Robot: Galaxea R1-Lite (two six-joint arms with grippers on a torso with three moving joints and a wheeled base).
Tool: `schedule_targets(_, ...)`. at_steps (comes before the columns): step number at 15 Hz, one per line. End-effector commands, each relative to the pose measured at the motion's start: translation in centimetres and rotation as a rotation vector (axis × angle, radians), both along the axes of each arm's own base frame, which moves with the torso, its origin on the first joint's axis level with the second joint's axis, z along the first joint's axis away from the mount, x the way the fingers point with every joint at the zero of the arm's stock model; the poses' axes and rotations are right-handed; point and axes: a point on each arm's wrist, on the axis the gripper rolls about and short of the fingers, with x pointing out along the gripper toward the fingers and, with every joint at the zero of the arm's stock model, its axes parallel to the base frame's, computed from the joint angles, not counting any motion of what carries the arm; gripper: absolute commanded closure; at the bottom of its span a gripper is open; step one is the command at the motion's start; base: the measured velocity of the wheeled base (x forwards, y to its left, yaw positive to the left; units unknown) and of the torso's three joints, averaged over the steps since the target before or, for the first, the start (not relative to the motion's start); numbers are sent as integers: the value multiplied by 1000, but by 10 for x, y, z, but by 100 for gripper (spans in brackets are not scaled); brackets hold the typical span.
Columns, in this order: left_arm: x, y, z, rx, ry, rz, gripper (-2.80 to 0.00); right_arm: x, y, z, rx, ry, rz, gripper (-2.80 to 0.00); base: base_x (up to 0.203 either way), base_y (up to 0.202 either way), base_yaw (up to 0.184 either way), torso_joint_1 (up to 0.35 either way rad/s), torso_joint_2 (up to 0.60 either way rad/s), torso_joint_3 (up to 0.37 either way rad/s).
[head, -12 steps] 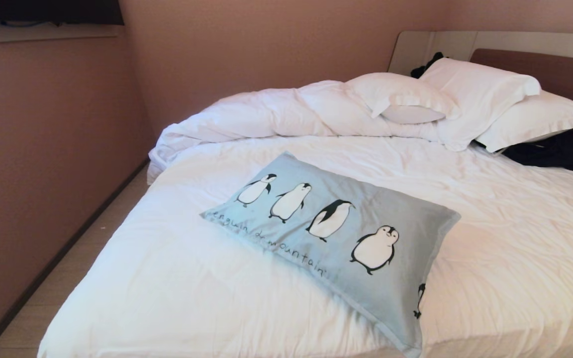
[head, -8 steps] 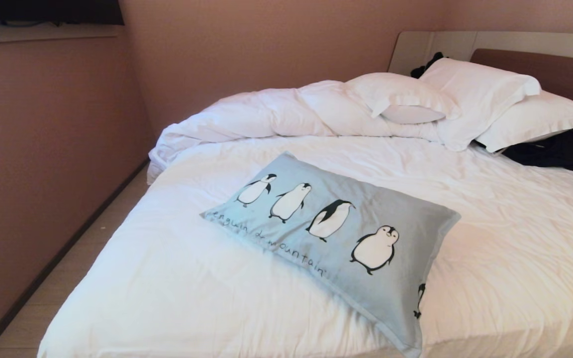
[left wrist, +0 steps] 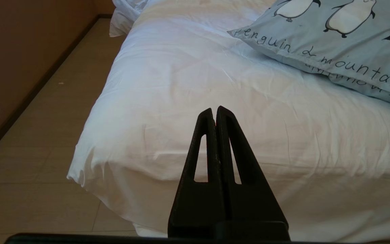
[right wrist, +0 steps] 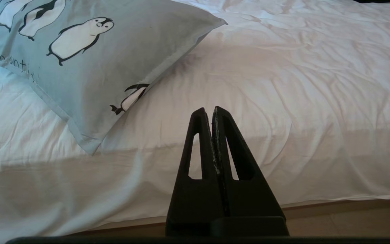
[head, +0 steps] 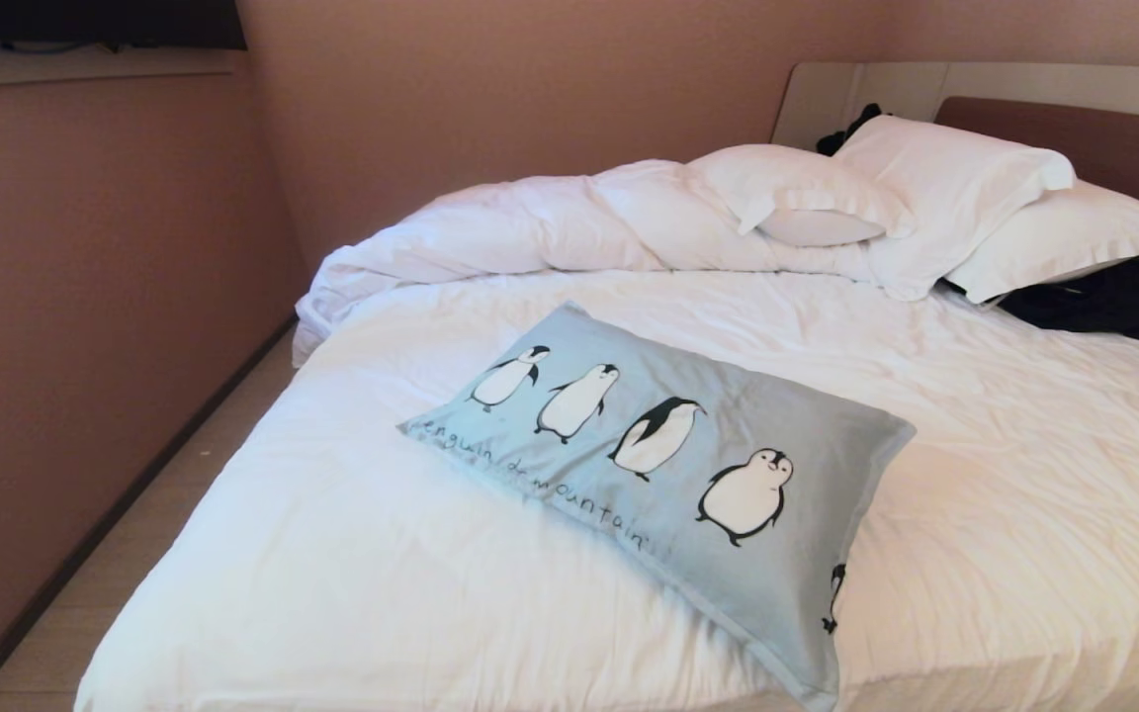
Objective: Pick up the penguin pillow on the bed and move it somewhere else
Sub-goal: Pick up the pillow
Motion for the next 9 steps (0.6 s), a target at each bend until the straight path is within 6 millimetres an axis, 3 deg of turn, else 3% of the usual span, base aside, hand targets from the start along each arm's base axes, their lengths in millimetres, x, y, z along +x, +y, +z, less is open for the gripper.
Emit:
schedule_targets(1,0,0,-1,-1,2,0,0,0,0,0,-2,-2,0,0,0,0,0,0,0,0)
schedule_targets(5,0,0,-1,-1,2,0,0,0,0,2,-32,-12,-1,0,0,0,0,0,0,0)
schedule_targets(9,0,0,-1,-1,2,0,0,-13,0,32,-44,-74,-1,0,0,0,0,0,0,0)
